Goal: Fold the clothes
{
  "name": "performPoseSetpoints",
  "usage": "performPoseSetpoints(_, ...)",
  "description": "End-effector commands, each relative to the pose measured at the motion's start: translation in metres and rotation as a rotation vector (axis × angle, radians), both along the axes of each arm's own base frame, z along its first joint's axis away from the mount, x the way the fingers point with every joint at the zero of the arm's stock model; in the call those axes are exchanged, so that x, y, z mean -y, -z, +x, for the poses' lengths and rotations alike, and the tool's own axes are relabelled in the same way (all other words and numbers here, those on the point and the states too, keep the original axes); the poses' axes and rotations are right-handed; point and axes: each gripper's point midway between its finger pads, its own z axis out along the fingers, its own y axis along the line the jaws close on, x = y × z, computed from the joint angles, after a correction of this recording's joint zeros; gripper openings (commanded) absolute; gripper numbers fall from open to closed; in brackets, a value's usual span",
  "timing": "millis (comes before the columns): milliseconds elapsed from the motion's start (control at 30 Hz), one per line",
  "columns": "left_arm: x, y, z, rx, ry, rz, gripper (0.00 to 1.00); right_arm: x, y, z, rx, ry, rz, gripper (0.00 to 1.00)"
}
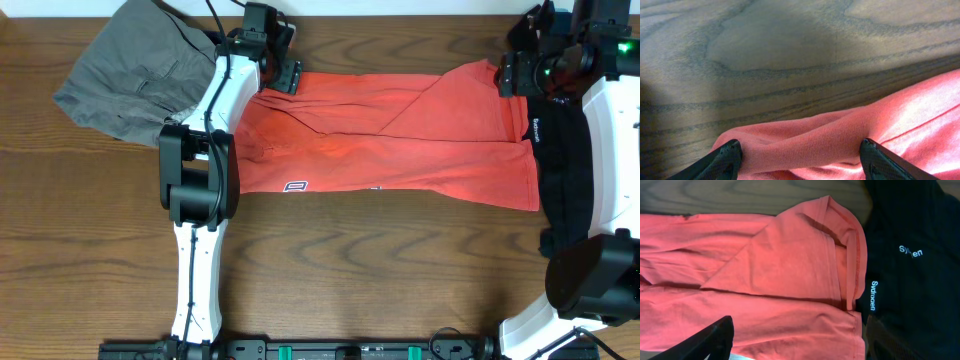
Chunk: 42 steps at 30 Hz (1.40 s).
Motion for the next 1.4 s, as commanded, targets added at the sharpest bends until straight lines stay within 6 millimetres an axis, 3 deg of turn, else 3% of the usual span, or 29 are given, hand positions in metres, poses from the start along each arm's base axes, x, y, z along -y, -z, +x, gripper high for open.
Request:
performPoseSetpoints(0,-0.001,0.007,0.000,-0.001,0.040,0.025,0.77,-0.005,-0.004,0.003,0.014,-0.022,-0.010,0.83)
performPoseSetpoints(167,-0.001,0.023,-0.003,-0.023,0.060,0.039,0.66,-0.005,-0.004,0.003,0.014,-0.022,-0.010,0.83)
performPoseSetpoints(267,-0.001,0.027,-0.003,-0.026,0.066,0.043,0.50,-0.005,-0.004,0.003,0.014,-0.023,-0.010,0.83)
performPoseSetpoints(333,0.000,0.026,0.001,-0.011,0.065,0.041,0.38,-0.005,-0.004,0.003,0.014,-0.023,-0.010,0.83)
performPoseSetpoints(600,0.003,0.012,0.018,0.071,0.063,0.028,0.15,-0.005,-0.004,0.003,0.014,-0.023,-0.010,0.83)
performPoseSetpoints(733,-0.001,-0.010,0.028,0.117,0.029,0.045,0.10,-0.005,-0.004,0.003,0.016,-0.023,-0.011,0.83)
performPoseSetpoints(900,-0.003,-0.054,0.035,0.194,0.016,0.043,0.07,-0.005,-0.004,0.004,0.017,-0.023,-0.011,0.83)
performPoseSetpoints(1133,-0.004,-0.109,0.024,0.241,0.016,0.033,0.06,-0.005,-0.004,0.004,0.018,-0.023,-0.011,0.83)
performPoseSetpoints(1233,-0.005,-0.112,0.006,0.183,0.022,0.044,0.06,-0.005,-0.004,0.004,0.018,-0.023,-0.011,0.83)
performPoseSetpoints(1367,-0.006,-0.097,-0.033,0.015,0.039,0.072,0.06,-0.005,-0.004,0.004,0.018,-0.023,-0.011,0.83)
